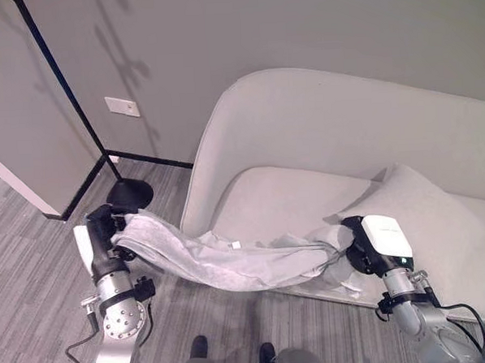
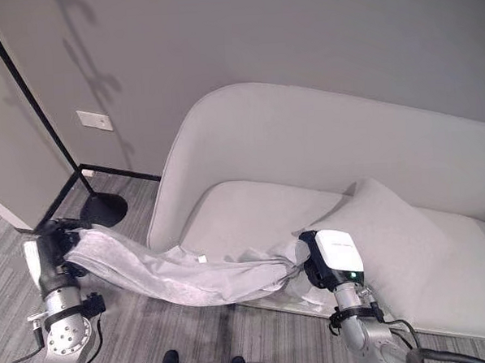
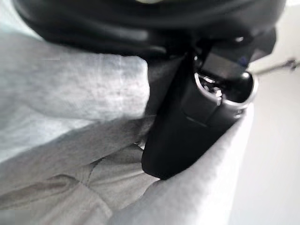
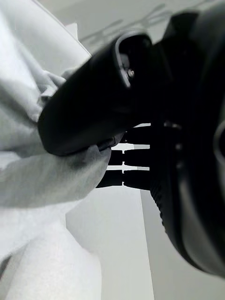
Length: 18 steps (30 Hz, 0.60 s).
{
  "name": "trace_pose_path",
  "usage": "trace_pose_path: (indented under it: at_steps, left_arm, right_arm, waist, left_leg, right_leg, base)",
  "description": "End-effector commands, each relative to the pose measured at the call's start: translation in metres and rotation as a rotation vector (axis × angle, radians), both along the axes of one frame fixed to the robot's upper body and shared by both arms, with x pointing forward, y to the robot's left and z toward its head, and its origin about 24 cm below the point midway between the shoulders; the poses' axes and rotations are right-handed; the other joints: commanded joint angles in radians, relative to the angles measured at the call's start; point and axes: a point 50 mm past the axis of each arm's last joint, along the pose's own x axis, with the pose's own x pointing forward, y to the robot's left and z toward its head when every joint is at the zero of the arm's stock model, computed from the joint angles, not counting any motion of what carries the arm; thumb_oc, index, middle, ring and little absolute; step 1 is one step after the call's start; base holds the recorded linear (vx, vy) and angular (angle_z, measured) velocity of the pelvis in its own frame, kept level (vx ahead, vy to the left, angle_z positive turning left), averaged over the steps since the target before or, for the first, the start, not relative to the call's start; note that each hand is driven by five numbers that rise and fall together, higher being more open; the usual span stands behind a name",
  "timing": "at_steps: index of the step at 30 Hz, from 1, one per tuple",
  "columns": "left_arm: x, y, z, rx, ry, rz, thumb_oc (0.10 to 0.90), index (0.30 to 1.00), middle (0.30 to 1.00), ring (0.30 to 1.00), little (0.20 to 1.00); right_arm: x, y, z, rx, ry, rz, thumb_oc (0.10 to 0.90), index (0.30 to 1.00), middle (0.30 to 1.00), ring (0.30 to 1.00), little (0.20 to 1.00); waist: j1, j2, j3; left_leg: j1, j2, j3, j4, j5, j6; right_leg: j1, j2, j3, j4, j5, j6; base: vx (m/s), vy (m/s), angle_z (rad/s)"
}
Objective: Hang the clothes on the sofa on the clothes rack.
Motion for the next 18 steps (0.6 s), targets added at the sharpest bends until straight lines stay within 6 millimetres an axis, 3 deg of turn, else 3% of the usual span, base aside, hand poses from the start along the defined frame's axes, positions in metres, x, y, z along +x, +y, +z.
trace_pose_path:
  at_steps: [1,2,4,5,6,7,8,11,12,13,14,16,17,18]
  left_arm:
    - [0.014,-0.012,0.055,-0.003,-0.291,-0.141,0.400,0.300,0.300,0.300,0.300]
    - [0.012,-0.016,0.057,-0.028,-0.302,-0.178,0.400,0.300,0.300,0.300,0.300]
    - [0.018,-0.022,0.061,-0.044,-0.321,-0.205,0.400,0.300,0.300,0.300,0.300]
    - [0.018,-0.021,0.061,-0.044,-0.322,-0.205,0.400,0.300,0.300,0.300,0.300]
    - [0.019,-0.023,0.061,-0.049,-0.323,-0.216,0.400,0.300,0.300,0.300,0.300]
    - [0.020,-0.025,0.062,-0.079,-0.329,-0.214,0.400,0.300,0.300,0.300,0.300]
    - [0.021,-0.026,0.062,-0.092,-0.330,-0.216,0.400,0.300,0.300,0.300,0.300]
    - [0.022,-0.027,0.060,-0.118,-0.315,-0.224,0.400,0.300,0.300,0.300,0.300]
    - [0.022,-0.027,0.060,-0.120,-0.315,-0.224,0.400,0.300,0.300,0.300,0.300]
    - [0.023,-0.032,0.056,-0.146,-0.296,-0.249,0.400,0.300,0.300,0.300,0.300]
    - [0.024,-0.035,0.054,-0.154,-0.286,-0.260,0.400,0.300,0.300,0.300,0.300]
    - [0.025,-0.038,0.053,-0.162,-0.277,-0.271,0.400,0.300,0.300,0.300,0.300]
    - [0.027,-0.044,0.052,-0.178,-0.271,-0.289,0.400,0.300,0.300,0.300,0.300]
    - [0.027,-0.044,0.052,-0.179,-0.272,-0.290,0.400,0.300,0.300,0.300,0.300]
  right_arm:
    - [0.029,0.014,0.046,0.025,-0.240,0.104,0.400,0.300,0.300,0.300,0.300]
    - [0.031,0.021,0.048,0.034,-0.255,0.133,0.400,0.300,0.300,0.300,0.300]
    - [0.039,0.027,0.055,0.038,-0.296,0.161,0.400,0.300,0.300,0.300,0.300]
    - [0.039,0.027,0.055,0.038,-0.297,0.162,0.400,0.300,0.300,0.300,0.300]
    - [0.042,0.030,0.058,0.033,-0.311,0.175,0.400,0.300,0.300,0.300,0.300]
    - [0.046,0.037,0.064,0.050,-0.344,0.196,0.400,0.300,0.300,0.300,0.300]
    - [0.048,0.039,0.066,0.052,-0.351,0.207,0.400,0.300,0.300,0.300,0.300]
    - [0.051,0.043,0.068,0.048,-0.356,0.228,0.400,0.300,0.300,0.300,0.300]
    - [0.051,0.043,0.068,0.047,-0.356,0.228,0.400,0.300,0.300,0.300,0.300]
    - [0.052,0.044,0.070,0.045,-0.357,0.240,0.400,0.300,0.300,0.300,0.300]
    - [0.052,0.043,0.069,0.037,-0.353,0.242,0.400,0.300,0.300,0.300,0.300]
    - [0.053,0.043,0.070,0.034,-0.358,0.238,0.400,0.300,0.300,0.300,0.300]
    - [0.055,0.041,0.072,0.034,-0.370,0.233,0.400,0.300,0.300,0.300,0.300]
    - [0.055,0.041,0.072,0.033,-0.372,0.232,0.400,0.300,0.300,0.300,0.300]
  waist:
    - [-0.001,-0.025,-0.067]
    - [-0.001,-0.012,-0.071]
    - [0.008,-0.006,-0.048]
    - [0.006,-0.004,-0.048]
    - [0.013,0.001,-0.044]
    - [0.012,-0.001,-0.037]
    - [0.012,-0.001,-0.038]
    - [0.025,0.000,-0.041]
    - [0.026,-0.001,-0.042]
    - [0.030,0.006,-0.048]
    - [0.034,0.018,-0.053]
    - [0.038,0.026,-0.052]
    - [0.044,0.038,-0.049]
    - [0.045,0.041,-0.046]
  left_leg:
    - [0.121,-0.141,0.013,0.022,-0.200,0.074]
    - [0.102,-0.146,0.036,0.123,-0.231,0.055]
    - [-0.023,-0.143,0.090,0.365,-0.194,-0.008]
    - [-0.031,-0.142,0.089,0.377,-0.199,-0.008]
    - [-0.065,-0.131,0.110,0.436,-0.162,-0.025]
    - [-0.143,-0.089,0.164,0.565,-0.100,-0.039]
    - [-0.174,-0.054,0.191,0.591,-0.095,-0.031]
    - [-0.231,0.007,0.209,0.523,-0.113,-0.004]
    - [-0.227,0.005,0.211,0.516,-0.113,-0.003]
    - [-0.222,0.045,0.182,0.377,-0.121,-0.004]
    - [-0.199,0.071,0.153,0.249,-0.067,-0.023]
    - [-0.204,0.101,0.122,0.183,-0.011,-0.041]
    - [-0.230,0.151,0.052,0.083,0.043,-0.068]
    - [-0.230,0.154,0.051,0.073,0.059,-0.068]
  right_leg:
    - [-0.047,0.051,-0.021,-0.140,0.154,-0.013]
    - [-0.014,0.039,-0.021,-0.170,0.154,-0.010]
    - [0.032,0.014,-0.034,-0.217,0.167,-0.013]
    - [0.030,0.016,-0.035,-0.219,0.168,-0.014]
    - [0.049,0.011,-0.044,-0.230,0.159,-0.019]
    - [0.079,-0.002,-0.047,-0.247,0.153,-0.027]
    - [0.088,-0.010,-0.047,-0.253,0.153,-0.027]
    - [0.112,-0.036,-0.032,-0.259,0.133,-0.018]
    - [0.112,-0.038,-0.031,-0.259,0.131,-0.018]
    - [0.120,-0.052,-0.021,-0.257,0.113,-0.002]
    - [0.130,-0.054,-0.014,-0.257,0.096,0.005]
    - [0.143,-0.058,-0.005,-0.257,0.082,0.010]
    - [0.169,-0.073,0.026,-0.252,0.053,0.022]
    - [0.163,-0.070,0.025,-0.248,0.059,0.021]
  base:
    - [0.24,-0.020,0.16]
    - [0.11,0.004,0.12]
    - [0.08,0.013,0.11]
    - [0.06,0.025,0.24]
    - [0.10,0.022,0.40]
    - [0.15,0.038,0.40]
    - [0.17,0.049,0.29]
    - [0.14,0.102,0.05]
    - [0.21,0.215,0.05]
    - [0.24,0.253,0.10]
    - [0.32,0.367,0.07]
    - [0.22,0.253,-0.07]
    - [0.15,0.201,-0.15]
    - [0.37,0.535,-0.33]
